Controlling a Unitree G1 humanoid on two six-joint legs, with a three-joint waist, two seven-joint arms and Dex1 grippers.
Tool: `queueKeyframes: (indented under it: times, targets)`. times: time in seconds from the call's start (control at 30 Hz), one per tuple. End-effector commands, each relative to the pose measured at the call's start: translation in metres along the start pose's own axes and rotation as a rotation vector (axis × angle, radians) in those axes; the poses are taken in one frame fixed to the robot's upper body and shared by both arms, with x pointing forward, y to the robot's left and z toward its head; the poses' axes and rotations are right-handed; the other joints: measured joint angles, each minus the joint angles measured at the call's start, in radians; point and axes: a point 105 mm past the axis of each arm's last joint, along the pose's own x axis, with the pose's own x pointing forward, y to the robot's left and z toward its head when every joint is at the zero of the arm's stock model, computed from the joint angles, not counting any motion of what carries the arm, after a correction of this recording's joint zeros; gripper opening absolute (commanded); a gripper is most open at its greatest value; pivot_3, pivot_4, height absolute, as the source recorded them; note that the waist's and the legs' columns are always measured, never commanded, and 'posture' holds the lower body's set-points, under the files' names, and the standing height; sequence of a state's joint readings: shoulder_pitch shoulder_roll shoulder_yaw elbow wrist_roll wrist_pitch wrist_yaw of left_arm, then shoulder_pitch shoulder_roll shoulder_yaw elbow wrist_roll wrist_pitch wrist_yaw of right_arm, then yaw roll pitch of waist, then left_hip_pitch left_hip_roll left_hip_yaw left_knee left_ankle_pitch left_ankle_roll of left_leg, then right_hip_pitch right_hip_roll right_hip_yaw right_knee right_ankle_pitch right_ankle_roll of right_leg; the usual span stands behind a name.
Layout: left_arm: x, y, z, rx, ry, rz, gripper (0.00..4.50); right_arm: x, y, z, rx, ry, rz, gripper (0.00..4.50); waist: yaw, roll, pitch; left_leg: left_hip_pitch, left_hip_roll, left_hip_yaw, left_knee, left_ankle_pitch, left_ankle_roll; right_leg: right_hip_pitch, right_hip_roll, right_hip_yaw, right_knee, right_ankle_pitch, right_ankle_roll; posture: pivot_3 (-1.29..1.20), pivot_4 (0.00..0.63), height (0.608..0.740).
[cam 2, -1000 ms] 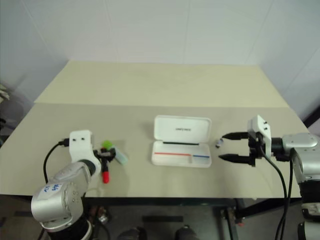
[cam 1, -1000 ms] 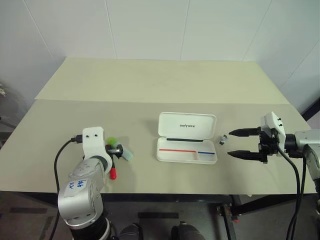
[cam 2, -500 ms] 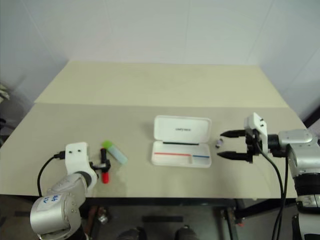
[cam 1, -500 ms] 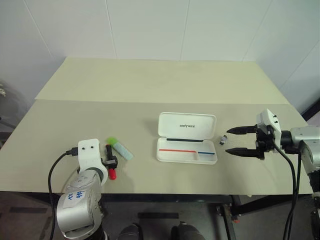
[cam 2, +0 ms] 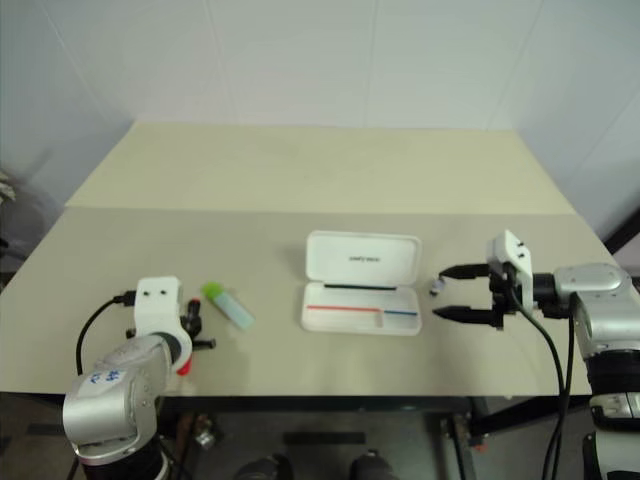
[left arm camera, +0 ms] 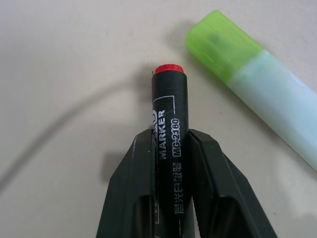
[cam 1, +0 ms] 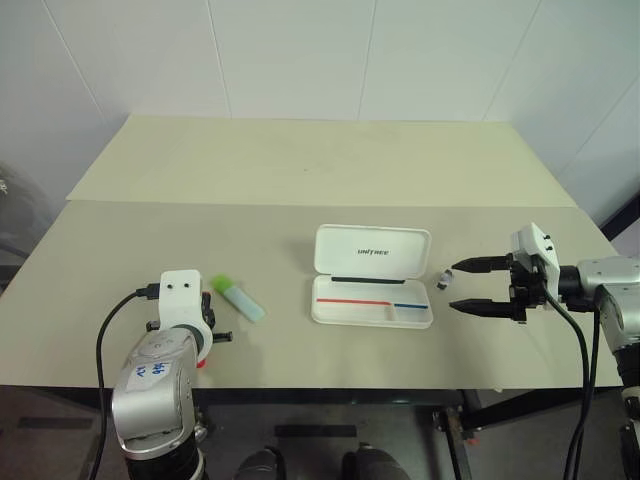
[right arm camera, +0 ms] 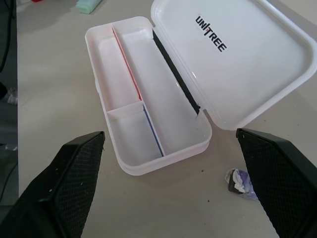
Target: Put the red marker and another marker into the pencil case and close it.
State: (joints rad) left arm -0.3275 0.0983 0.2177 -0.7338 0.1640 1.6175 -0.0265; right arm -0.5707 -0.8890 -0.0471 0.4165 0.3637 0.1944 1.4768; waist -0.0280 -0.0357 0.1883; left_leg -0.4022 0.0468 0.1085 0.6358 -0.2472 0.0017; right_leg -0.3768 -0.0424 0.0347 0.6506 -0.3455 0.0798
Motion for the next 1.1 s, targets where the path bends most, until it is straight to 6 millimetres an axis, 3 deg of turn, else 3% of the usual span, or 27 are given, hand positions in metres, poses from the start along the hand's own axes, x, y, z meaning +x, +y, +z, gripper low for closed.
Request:
queueKeyframes:
  times: [0.03,0.23,0.4,0.5,0.6,0.77,1.1]
  targets:
    - [-0.001,0.002,0.014,0.023,-0.043,-0.010,0.57,-0.008,-0.001,0.012,-0.050,-0.031,-0.026,4.50,0.000,0.000,0.000,0.000,0.000,0.000,0.000,0.000,0.000,0.000,0.000,0.000,0.000,0.000,0.000,0.00,0.150,0.740]
    - [-0.005,0.000,0.055,0.124,-0.131,-0.114,0.57,-0.011,0.001,0.012,-0.049,-0.036,-0.045,4.50,0.000,0.000,0.000,0.000,0.000,-0.001,0.000,-0.001,-0.002,0.000,0.000,-0.002,0.000,0.000,0.000,0.00,0.150,0.740]
    - [-0.016,-0.017,0.086,0.333,-0.205,-0.336,0.57,-0.013,0.004,0.011,-0.048,-0.041,-0.061,4.50,0.000,0.000,0.000,0.000,0.000,-0.001,-0.002,0.000,-0.005,0.000,0.000,-0.002,-0.002,0.000,-0.001,0.00,0.150,0.740]
    - [-0.028,-0.041,0.106,0.433,-0.309,-0.553,0.57,-0.013,0.006,0.011,-0.045,-0.051,-0.073,4.50,0.000,0.001,0.000,0.000,0.000,-0.001,-0.004,0.000,-0.006,0.000,0.000,-0.002,-0.003,0.000,-0.001,0.00,0.150,0.740]
    - [-0.038,-0.062,0.110,0.508,-0.330,-0.765,0.57,-0.014,0.007,0.011,-0.040,-0.055,-0.087,4.50,0.000,0.001,0.000,-0.001,0.000,-0.001,-0.005,0.000,-0.006,0.000,0.000,-0.003,-0.005,-0.001,-0.001,0.00,0.150,0.740]
    - [-0.047,-0.101,0.106,0.780,-0.344,-1.071,0.57,-0.016,0.009,0.010,-0.040,-0.065,-0.128,4.50,0.002,0.002,0.001,-0.001,0.000,-0.001,-0.005,0.002,-0.003,0.000,0.000,-0.003,-0.006,-0.001,-0.001,0.00,0.150,0.740]
    - [-0.024,-0.161,0.106,1.046,-0.381,-1.278,0.57,-0.027,0.022,0.004,-0.020,-0.080,-0.217,4.50,0.003,0.002,0.001,-0.002,0.000,0.001,-0.004,0.001,0.001,0.000,0.000,0.000,-0.006,-0.001,-0.001,0.00,0.150,0.740]
